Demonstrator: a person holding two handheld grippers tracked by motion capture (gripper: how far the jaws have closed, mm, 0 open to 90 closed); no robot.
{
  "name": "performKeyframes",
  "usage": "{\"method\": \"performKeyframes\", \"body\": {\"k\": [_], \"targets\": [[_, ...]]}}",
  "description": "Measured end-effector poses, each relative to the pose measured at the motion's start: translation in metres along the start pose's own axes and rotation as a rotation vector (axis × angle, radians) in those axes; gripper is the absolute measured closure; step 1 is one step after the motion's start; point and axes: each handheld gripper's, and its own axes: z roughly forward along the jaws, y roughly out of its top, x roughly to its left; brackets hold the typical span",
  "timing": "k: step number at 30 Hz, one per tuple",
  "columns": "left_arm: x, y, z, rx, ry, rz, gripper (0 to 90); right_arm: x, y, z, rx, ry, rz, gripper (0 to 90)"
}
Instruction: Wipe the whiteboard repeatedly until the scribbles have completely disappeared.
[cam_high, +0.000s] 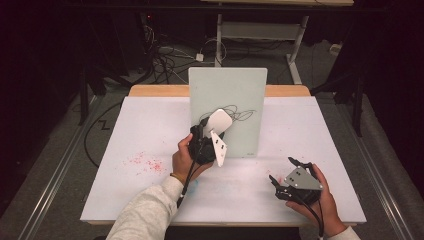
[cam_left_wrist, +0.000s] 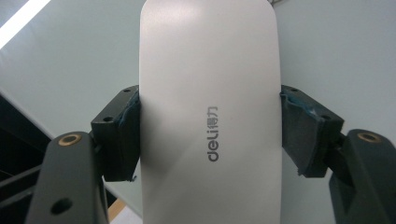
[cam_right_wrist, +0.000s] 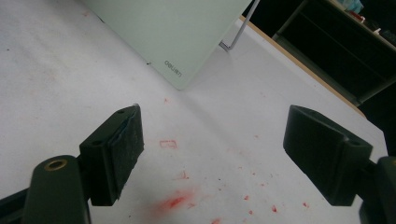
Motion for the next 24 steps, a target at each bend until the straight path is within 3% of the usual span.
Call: {"method": "performKeyframes", "body": {"k": [24], "targets": [[-0.005,0.04,0.016,-0.029,-0.011,-0.008,28.8,0.0,0.0,-0.001,0.006,0.009,-0.004,20.6]]}}
